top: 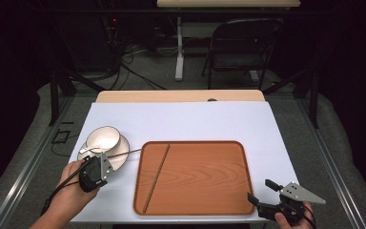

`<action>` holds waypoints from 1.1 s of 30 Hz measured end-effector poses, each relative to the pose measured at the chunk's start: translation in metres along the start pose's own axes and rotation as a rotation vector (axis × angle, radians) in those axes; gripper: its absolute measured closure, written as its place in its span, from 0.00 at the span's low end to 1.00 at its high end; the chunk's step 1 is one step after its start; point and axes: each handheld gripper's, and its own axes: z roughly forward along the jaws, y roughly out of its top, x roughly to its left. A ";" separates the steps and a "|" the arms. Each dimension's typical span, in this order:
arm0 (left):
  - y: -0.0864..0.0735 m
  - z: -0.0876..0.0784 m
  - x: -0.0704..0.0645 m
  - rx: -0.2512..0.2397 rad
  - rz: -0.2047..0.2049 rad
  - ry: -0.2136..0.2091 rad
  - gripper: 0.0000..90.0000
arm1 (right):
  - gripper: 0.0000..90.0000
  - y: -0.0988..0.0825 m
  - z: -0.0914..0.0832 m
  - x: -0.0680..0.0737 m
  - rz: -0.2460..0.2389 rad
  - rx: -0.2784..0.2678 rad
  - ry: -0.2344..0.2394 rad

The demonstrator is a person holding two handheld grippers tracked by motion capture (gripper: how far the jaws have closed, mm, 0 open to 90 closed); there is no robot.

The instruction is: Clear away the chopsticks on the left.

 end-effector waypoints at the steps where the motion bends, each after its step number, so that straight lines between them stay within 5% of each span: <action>1: -0.002 0.001 0.001 0.002 0.014 0.007 0.57 | 0.16 0.000 0.000 0.000 0.000 0.000 0.000; 16: -0.032 0.018 0.022 0.054 -0.031 -0.038 0.72 | 0.16 0.000 0.000 0.000 0.001 0.002 0.001; 33: -0.039 0.051 0.029 0.108 0.056 -0.012 0.78 | 0.16 0.000 0.000 0.000 0.002 0.002 0.003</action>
